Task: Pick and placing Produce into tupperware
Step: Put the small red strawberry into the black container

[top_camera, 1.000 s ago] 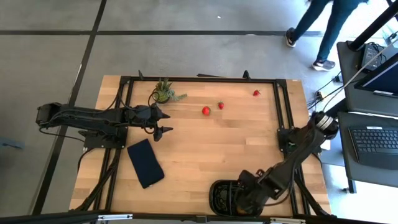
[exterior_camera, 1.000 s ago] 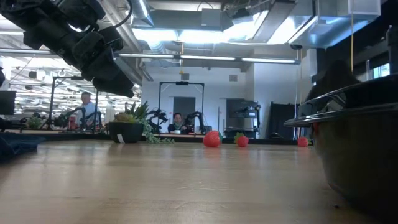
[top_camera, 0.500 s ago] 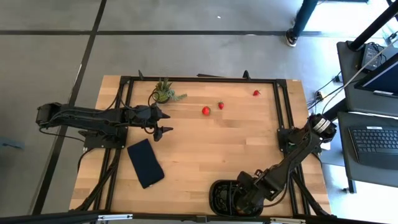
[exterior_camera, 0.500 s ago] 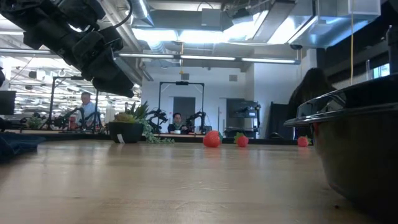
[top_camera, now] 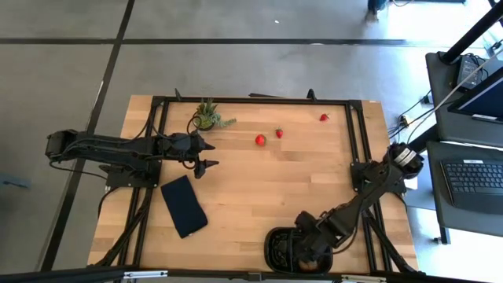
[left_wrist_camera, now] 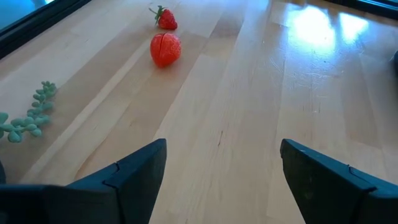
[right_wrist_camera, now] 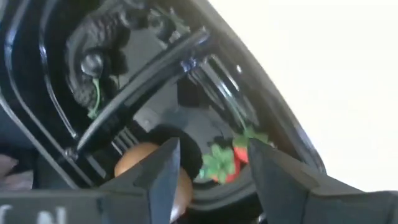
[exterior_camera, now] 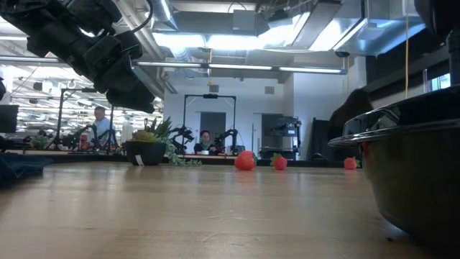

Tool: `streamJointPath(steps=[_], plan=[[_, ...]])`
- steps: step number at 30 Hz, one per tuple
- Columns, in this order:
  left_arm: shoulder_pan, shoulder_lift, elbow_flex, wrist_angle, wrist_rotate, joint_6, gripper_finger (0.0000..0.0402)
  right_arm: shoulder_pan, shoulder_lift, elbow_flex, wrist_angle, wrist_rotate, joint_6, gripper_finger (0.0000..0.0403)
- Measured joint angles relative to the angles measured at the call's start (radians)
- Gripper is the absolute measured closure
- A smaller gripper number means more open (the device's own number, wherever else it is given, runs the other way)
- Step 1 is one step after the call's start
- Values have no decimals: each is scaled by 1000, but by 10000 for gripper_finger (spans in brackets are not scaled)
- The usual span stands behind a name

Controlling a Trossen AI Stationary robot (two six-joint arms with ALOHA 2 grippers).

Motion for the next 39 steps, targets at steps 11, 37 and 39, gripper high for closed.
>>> streamJointPath(steps=[11, 37, 39], plan=[[0, 0, 0, -1, 0, 0, 98, -95, -9, 0, -85, -126, -111, 164], [0, 0, 0, -11, 0, 9, 98, -737, -336, 0, -420, 462, -642, 163], [0, 0, 0, -11, 0, 9, 98, -817, -375, 0, -407, 465, -699, 163]])
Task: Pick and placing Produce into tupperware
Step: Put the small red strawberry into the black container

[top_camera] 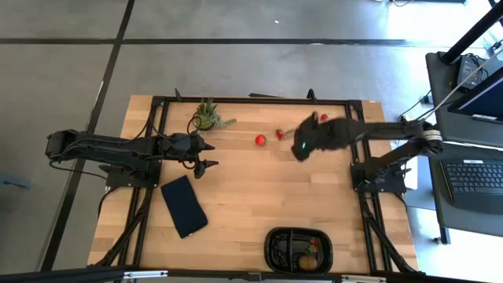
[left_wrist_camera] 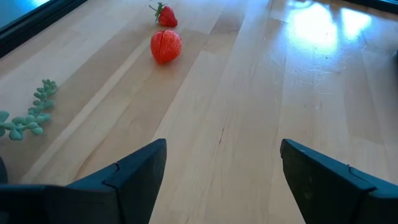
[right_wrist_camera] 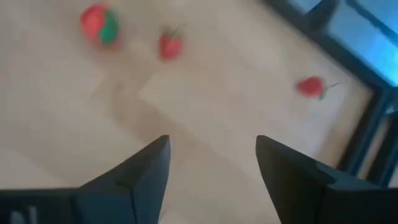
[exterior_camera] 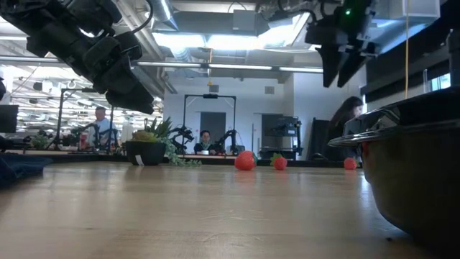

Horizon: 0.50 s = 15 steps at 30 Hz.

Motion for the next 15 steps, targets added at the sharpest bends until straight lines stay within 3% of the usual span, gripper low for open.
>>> streamJointPath(steps=[7, 15], plan=[[0, 0, 0, 0, 0, 0, 98, -282, -88, 0, 105, -12, -175, 163], [0, 0, 0, 0, 0, 1, 98, -582, -64, -15, 203, -145, -221, 163]])
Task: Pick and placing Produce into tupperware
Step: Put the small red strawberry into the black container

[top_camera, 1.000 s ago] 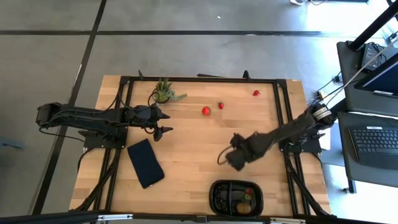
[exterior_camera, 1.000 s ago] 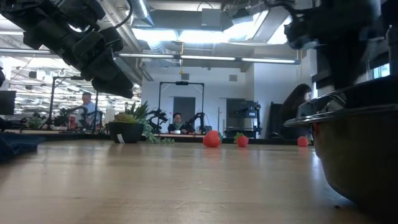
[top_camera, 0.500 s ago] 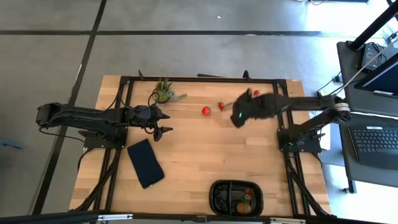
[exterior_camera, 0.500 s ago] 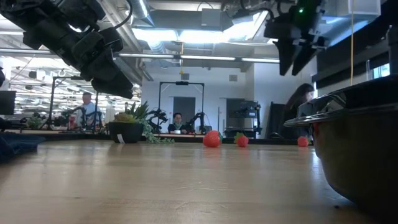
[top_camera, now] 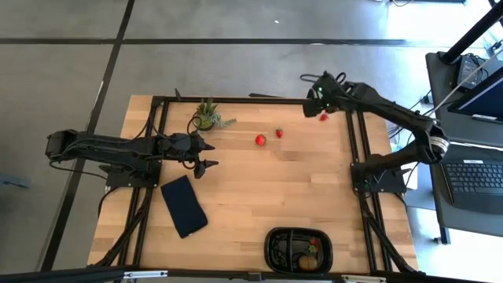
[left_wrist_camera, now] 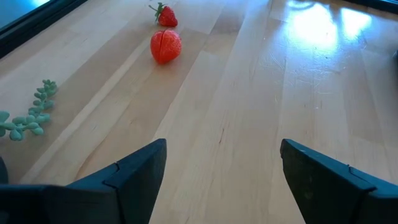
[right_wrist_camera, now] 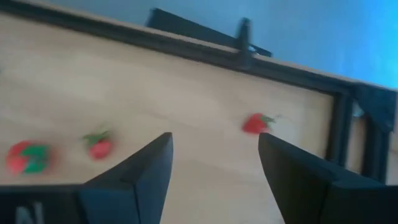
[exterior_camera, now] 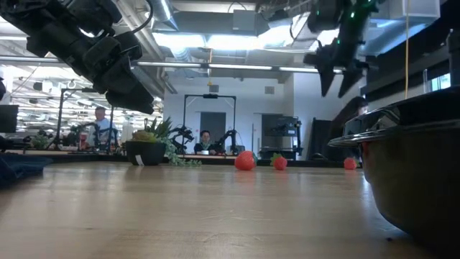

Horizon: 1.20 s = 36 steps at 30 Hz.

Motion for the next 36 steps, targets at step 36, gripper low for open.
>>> streamJointPath(steps=[36], plan=[[0, 0, 0, -60, 0, -2, 98, -318, 406, -10, 93, -104, 32, 163]])
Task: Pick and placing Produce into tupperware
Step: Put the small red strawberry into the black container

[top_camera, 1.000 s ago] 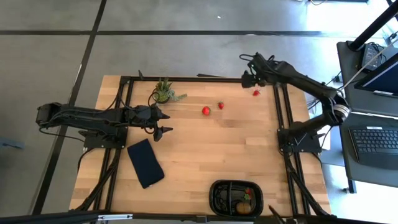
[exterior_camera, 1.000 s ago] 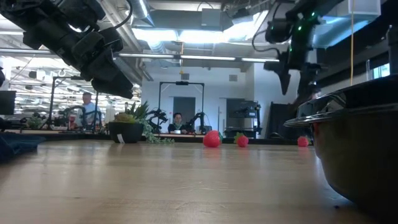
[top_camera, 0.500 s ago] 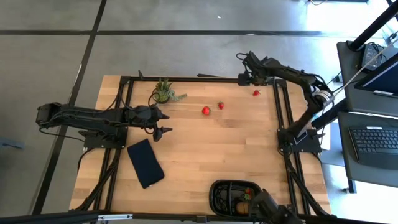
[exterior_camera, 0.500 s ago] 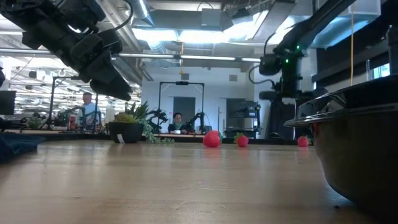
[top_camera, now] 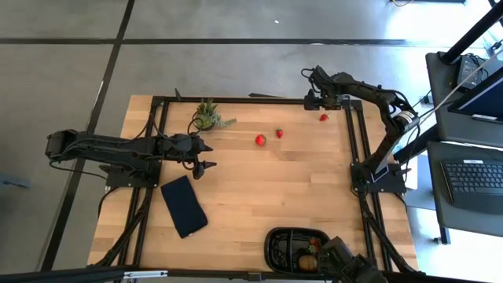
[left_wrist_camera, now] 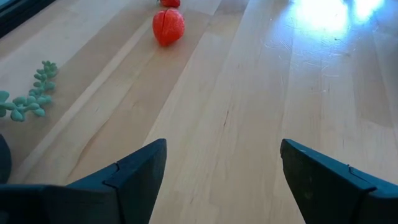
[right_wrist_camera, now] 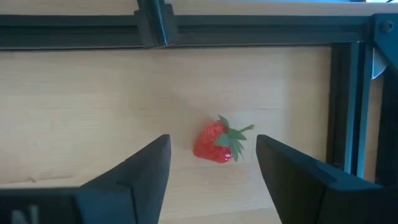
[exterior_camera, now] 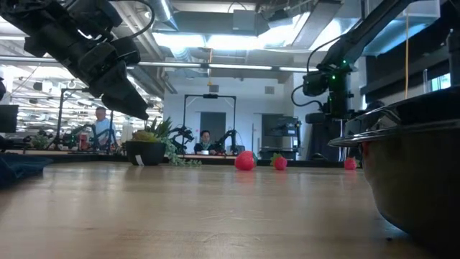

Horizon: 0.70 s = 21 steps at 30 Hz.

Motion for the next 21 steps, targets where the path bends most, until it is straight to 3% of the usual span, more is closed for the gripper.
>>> streamJointPath(steps=[5, 15, 21], plan=[[0, 0, 0, 0, 0, -1, 98, 0, 0, -15, 13, 0, 0, 163], [0, 0, 0, 0, 0, -2, 98, -47, 0, -195, 164, 0, 2, 163], [0, 0, 0, 0, 0, -1, 98, -51, -1, -201, 251, -46, -2, 163]])
